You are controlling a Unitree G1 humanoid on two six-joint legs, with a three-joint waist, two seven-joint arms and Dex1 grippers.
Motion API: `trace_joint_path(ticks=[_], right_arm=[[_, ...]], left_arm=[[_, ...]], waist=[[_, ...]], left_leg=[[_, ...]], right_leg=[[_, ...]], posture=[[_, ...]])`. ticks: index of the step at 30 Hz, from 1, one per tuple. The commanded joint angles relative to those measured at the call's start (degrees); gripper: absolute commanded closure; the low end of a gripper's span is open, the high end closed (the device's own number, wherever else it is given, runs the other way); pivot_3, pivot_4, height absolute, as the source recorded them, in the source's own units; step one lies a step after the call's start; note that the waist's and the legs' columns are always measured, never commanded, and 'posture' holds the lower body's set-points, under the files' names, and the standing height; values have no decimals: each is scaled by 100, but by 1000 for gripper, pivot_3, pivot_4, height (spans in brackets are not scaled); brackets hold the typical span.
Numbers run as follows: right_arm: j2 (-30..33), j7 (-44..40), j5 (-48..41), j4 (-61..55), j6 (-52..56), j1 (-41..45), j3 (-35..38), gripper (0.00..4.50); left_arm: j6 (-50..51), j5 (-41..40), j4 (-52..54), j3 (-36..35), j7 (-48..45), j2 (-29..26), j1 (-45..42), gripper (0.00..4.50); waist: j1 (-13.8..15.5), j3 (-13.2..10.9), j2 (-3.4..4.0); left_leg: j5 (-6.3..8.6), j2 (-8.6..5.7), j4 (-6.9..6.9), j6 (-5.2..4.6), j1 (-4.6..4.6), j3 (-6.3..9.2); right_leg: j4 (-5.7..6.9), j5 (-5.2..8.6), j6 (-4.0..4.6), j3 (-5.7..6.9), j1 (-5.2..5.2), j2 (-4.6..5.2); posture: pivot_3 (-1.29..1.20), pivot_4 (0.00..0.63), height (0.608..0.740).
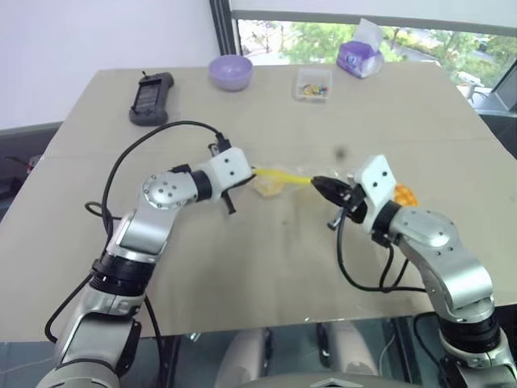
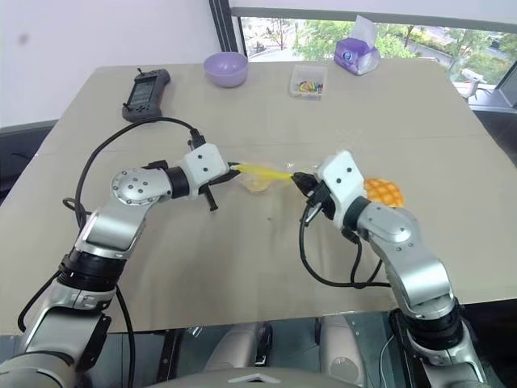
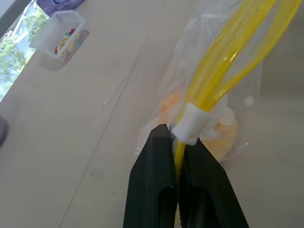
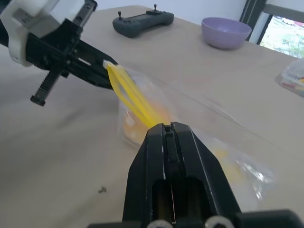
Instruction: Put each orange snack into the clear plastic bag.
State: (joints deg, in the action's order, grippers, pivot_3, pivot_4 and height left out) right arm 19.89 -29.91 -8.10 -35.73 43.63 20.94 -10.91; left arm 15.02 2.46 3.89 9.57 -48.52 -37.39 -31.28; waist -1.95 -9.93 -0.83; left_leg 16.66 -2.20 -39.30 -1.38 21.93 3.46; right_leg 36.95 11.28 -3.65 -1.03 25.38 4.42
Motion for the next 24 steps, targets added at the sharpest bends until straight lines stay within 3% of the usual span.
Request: trace_joint_path(ticks=[1,8,11,14,24], right_arm=[[-100,177,34,77,15,185,-162,4451],[-9,262,360,338,-372,464,-497,4451],[289,307,776,353,-695,561,-687,3648],[418,281,966,412,-865,636,-815,2188],[594,-6,1418,699,-1178,918,-1131,2188]], left_arm=[[-43,-27,86,-25,-20,2,-102,4500],[-8,5,126,6,-22,64,-106,4500],[-5,20,112,20,-26,80,-122,4500],[-18,42,91,42,-24,96,-132,4500],[10,43,109,76,-20,121,-168,4500]], waist=[[0,0,0],[-3,0,0],[-1,0,0],[-3,0,0],[-7,0,0]], left_leg=[[0,0,0,0,0,0],[0,-1,0,0,0,0],[0,-1,0,0,1,1],[0,-2,0,1,1,0],[0,-2,0,0,2,0]], right_leg=[[0,0,0,0,0,0],[0,0,0,0,1,0],[0,0,0,1,2,0],[0,0,0,1,2,1],[0,0,0,1,2,0]], posture=[[0,150,740],[0,150,740],[0,150,740],[0,150,740],[0,150,740]])
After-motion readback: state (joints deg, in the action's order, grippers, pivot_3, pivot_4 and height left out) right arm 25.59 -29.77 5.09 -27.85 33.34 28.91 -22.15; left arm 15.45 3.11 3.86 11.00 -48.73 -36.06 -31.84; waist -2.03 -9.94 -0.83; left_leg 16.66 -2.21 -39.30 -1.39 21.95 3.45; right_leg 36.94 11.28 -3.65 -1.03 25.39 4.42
